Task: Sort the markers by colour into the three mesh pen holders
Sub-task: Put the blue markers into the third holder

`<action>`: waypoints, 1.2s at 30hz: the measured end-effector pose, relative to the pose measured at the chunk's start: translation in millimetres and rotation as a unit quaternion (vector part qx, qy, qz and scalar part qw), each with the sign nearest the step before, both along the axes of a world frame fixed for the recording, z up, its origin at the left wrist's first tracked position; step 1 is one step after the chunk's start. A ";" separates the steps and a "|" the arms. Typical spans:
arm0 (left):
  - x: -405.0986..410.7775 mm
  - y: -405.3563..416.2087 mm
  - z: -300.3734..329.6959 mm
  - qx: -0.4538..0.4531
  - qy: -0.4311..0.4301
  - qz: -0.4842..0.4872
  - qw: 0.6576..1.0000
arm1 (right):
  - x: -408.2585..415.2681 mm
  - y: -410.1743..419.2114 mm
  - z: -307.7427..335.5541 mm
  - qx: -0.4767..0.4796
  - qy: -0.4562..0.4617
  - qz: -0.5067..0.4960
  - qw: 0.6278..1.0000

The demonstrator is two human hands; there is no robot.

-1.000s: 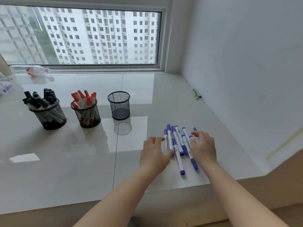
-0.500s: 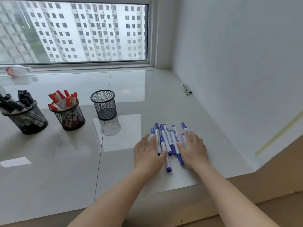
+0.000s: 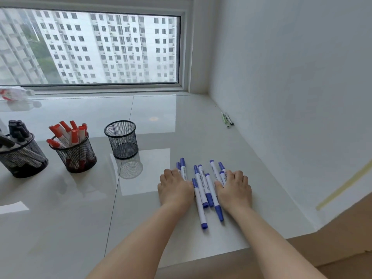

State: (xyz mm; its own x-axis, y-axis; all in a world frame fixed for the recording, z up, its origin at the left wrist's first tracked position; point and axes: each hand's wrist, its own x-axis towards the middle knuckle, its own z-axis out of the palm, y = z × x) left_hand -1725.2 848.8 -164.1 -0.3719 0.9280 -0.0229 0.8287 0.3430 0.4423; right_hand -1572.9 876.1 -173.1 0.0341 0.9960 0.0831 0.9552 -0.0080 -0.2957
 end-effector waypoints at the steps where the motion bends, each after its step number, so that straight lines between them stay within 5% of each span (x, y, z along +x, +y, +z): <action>1: -1.3 2.5 1.4 -0.011 0.006 -0.002 1.000 | -0.2 2.6 0.2 -0.002 0.001 -0.003 1.000; 10: -18.2 11.0 5.7 -0.018 0.032 -0.029 0.999 | 3.0 25.3 17.2 -0.059 -0.044 0.017 0.997; 16: -39.1 4.2 7.6 0.032 -0.138 0.016 0.990 | 12.0 35.2 30.5 -0.139 -0.035 0.006 0.990; 20: -55.3 3.0 20.2 0.055 -0.385 0.056 0.920 | 12.3 38.8 38.4 -0.159 0.063 -0.027 0.985; 25: -84.7 -0.4 35.9 0.076 -0.407 0.035 0.910 | -24.1 44.5 53.6 -0.105 0.191 0.014 0.976; 32: -133.5 9.1 75.6 0.189 -0.451 0.000 0.872 | -108.6 57.2 115.3 -0.078 0.396 0.125 0.906; 36: -167.0 17.9 103.6 0.262 -0.392 -0.028 0.882 | -155.2 60.9 148.5 -0.078 0.462 0.167 0.867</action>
State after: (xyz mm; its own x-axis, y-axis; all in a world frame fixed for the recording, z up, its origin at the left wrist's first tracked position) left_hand -1892.2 866.6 -60.4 -0.3853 0.9040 0.1855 0.2078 -0.1109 0.9719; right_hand -1728.1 937.1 -24.6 -0.2780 0.9598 0.0378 0.2674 0.1151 -0.9567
